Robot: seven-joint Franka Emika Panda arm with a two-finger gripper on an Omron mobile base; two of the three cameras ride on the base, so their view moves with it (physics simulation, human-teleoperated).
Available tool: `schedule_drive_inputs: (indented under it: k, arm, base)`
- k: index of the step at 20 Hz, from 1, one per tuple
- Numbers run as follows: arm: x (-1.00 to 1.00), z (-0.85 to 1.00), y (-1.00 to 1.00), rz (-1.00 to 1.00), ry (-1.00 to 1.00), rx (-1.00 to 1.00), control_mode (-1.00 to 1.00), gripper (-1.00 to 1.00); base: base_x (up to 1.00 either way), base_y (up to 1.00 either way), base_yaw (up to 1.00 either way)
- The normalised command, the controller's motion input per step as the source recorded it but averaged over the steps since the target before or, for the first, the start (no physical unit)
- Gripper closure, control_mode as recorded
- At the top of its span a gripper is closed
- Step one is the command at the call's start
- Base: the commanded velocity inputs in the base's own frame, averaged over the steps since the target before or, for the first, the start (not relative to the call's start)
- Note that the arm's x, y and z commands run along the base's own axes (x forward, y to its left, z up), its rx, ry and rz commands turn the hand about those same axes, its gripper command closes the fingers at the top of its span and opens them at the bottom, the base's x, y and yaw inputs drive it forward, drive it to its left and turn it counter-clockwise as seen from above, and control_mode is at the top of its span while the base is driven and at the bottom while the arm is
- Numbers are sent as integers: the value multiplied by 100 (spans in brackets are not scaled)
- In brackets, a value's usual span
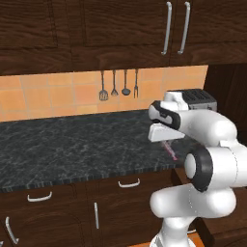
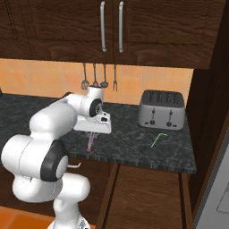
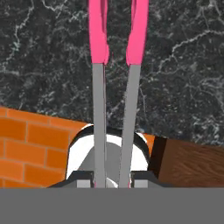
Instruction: Pick the tongs from the drawer and place it on the counter.
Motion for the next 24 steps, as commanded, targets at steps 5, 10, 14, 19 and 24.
schedule_drive_inputs:
  k: [5,10,14,19,24]
  arm:
    - [54,-39,53,0,3,0,-100,100]
    - [47,-41,30,0,0,0,-100,100]
    - [64,0,13,0,0,0,-100,100]
    - [56,-3,14,0,1,0,-100,100]
    - [23,-35,0,0,-1,0,-100,100]
  base:
    - [0,0,0]
    - [0,0,0]
    - [0,0,0]
    - [0,0,0]
    - [0,0,0]
